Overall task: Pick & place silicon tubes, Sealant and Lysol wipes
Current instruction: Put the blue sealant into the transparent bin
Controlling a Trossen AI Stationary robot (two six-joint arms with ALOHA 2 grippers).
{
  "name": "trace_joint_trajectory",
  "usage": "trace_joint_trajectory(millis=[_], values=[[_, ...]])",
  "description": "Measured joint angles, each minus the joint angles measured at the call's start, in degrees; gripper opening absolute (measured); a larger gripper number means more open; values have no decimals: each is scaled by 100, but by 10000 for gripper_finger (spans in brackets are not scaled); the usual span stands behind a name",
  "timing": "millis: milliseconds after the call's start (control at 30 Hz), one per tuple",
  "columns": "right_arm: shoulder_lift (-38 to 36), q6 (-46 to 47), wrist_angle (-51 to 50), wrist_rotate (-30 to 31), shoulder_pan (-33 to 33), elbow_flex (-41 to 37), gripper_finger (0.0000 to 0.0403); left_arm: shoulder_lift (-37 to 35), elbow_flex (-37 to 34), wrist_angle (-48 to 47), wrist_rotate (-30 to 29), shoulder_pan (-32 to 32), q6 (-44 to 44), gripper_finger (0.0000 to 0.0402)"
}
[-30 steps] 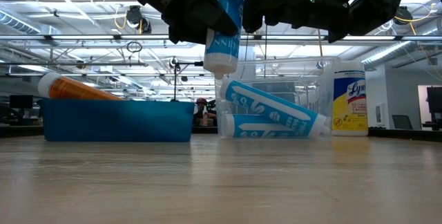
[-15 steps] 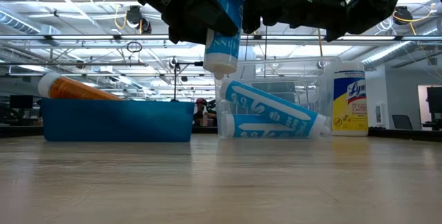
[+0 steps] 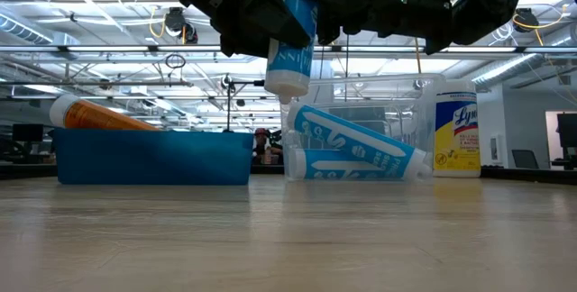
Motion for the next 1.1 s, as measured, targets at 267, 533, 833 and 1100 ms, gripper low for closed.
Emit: trace_joint_trajectory(millis=[267, 533, 833, 1100], values=[[0, -167, -63, -7, 0, 2, 213, -3, -2, 46, -160, 0, -131, 269], [4, -242, -157, -15, -2, 2, 213, -24, 2, 42, -167, 2, -322, 386], [4, -267, -141, -13, -2, 2, 210, -13, 2, 15, -151, 2, -301, 328], [2, -281, -164, -4, -4, 2, 209, -229, 2, -490, -131, 0, -204, 304]])
